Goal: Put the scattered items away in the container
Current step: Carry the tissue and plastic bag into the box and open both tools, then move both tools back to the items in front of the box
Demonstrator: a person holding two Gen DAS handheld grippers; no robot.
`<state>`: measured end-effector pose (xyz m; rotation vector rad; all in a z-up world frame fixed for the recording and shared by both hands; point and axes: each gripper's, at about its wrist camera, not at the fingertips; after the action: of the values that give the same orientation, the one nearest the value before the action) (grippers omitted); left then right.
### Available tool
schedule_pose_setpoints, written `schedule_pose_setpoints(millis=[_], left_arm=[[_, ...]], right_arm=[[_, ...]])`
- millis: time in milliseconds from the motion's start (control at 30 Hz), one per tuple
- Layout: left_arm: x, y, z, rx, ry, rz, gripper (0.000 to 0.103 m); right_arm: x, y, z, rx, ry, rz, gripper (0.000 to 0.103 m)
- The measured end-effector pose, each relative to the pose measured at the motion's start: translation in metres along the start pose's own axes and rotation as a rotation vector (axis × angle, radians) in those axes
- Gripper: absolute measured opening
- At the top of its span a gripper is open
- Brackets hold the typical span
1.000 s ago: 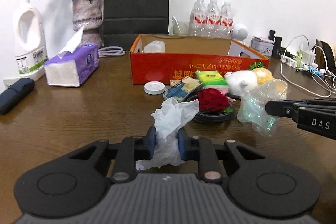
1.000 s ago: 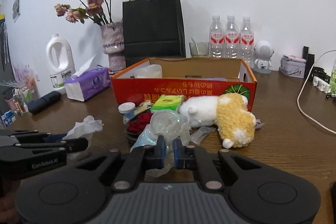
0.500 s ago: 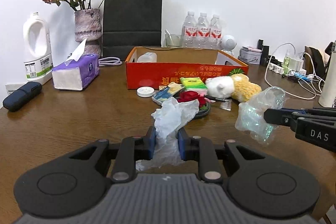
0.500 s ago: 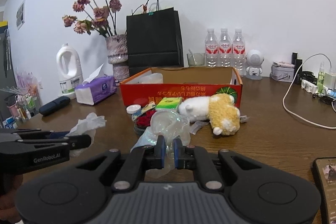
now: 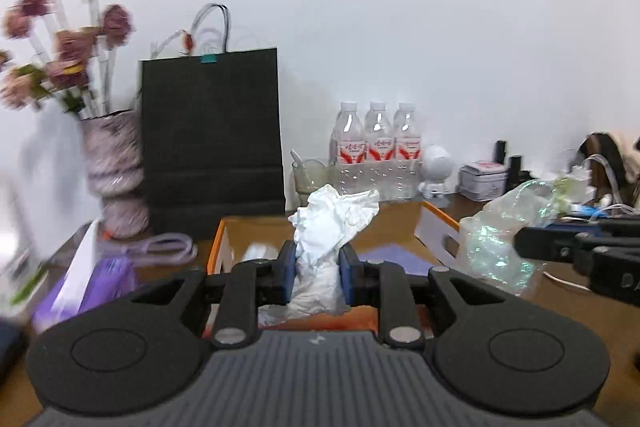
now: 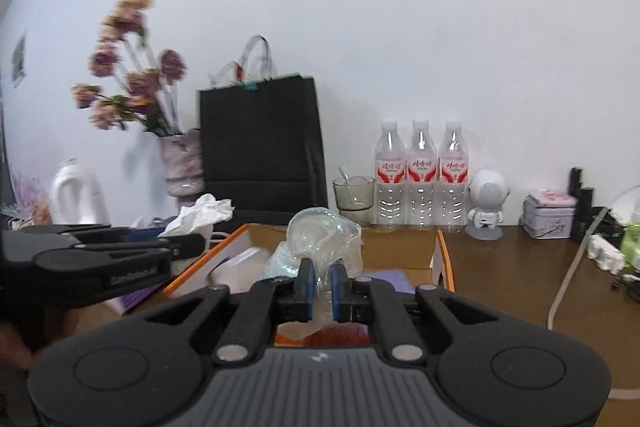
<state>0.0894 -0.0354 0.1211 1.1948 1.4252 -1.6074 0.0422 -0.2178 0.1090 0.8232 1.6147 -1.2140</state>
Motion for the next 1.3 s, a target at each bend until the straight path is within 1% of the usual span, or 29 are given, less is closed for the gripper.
schedule_pose_setpoints(millis=[33,133,200,267,300,400,500,567,600,633,700,733,767,800,867,967,1033,1100,1167,1233,1300], left_arm=[[-0.01,0.022,-0.004,0.016,0.007,-0.033,0.023],[-0.035,0.095,-0.016,0.024,-0.003,-0.145,0.023],[-0.045,0.143,-0.022,0.025,-0.011,-0.234,0.023],[-0.048,0.181,-0.027,-0.007,-0.022,-0.31,0.023],[-0.048,0.198,-0.029,-0.011,-0.023,-0.338,0.023],[-0.039,0.232,-0.033,-0.052,-0.032,-0.428,0.024],[-0.023,0.251,-0.033,-0.075,-0.05,-0.498,0.026],[-0.012,0.262,-0.033,-0.102,-0.053,-0.531,0.03],[-0.008,0.267,-0.034,-0.115,-0.048,-0.548,0.032],[-0.004,0.269,-0.038,-0.121,-0.058,-0.573,0.033],[-0.003,0.27,-0.045,-0.125,-0.087,-0.591,0.04],[-0.004,0.267,-0.048,-0.128,-0.084,-0.59,0.043],[-0.006,0.263,-0.05,-0.127,-0.08,-0.59,0.05],[-0.01,0.258,-0.052,-0.125,-0.08,-0.584,0.053],[-0.02,0.245,-0.056,-0.126,-0.084,-0.567,0.056],[-0.036,0.222,-0.062,-0.127,-0.098,-0.542,0.06],[-0.047,0.208,-0.063,-0.129,-0.098,-0.525,0.062],[-0.057,0.192,-0.06,-0.131,-0.097,-0.52,0.065],[-0.062,0.175,-0.06,-0.132,-0.108,-0.513,0.067],[-0.064,0.155,-0.061,-0.132,-0.133,-0.478,0.07],[-0.063,0.133,-0.063,-0.143,-0.17,-0.424,0.079]], right_arm=[[-0.01,0.018,0.006,-0.007,0.01,-0.014,0.008],[-0.039,0.081,0.024,-0.028,0.037,-0.094,0.008],[-0.053,0.128,0.038,-0.043,0.073,-0.182,0.008],[-0.06,0.172,0.045,-0.04,0.07,-0.27,0.008],[-0.06,0.19,0.048,-0.032,0.068,-0.308,0.008],[-0.054,0.24,0.062,-0.034,0.113,-0.435,0.008],[-0.04,0.276,0.066,-0.028,0.119,-0.533,0.008],[-0.031,0.294,0.065,-0.01,0.102,-0.579,0.009],[-0.026,0.299,0.064,-0.002,0.092,-0.594,0.011],[-0.025,0.302,0.062,0.01,0.084,-0.596,0.012],[-0.026,0.305,0.064,0.014,0.1,-0.588,0.021],[-0.028,0.304,0.065,0.009,0.119,-0.591,0.029],[-0.03,0.304,0.067,0.008,0.134,-0.606,0.048],[-0.034,0.3,0.068,0.006,0.148,-0.609,0.056],[-0.045,0.29,0.07,0.013,0.161,-0.589,0.055],[-0.062,0.273,0.073,0.025,0.173,-0.57,0.058],[-0.071,0.26,0.072,0.037,0.167,-0.569,0.064],[-0.078,0.244,0.071,0.071,0.157,-0.567,0.073],[-0.082,0.23,0.07,0.1,0.144,-0.571,0.074],[-0.086,0.216,0.069,0.113,0.138,-0.577,0.075],[-0.087,0.201,0.069,0.106,0.145,-0.573,0.084]])
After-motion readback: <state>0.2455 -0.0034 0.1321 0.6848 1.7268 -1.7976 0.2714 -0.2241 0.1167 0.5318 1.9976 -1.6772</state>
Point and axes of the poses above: each gripper's, at about its wrist camera, not at the fingertips, and y roughly the way its jaws point, z to its right, x to its underside, and after that the axes turned 2 degrees about -y, right-handed
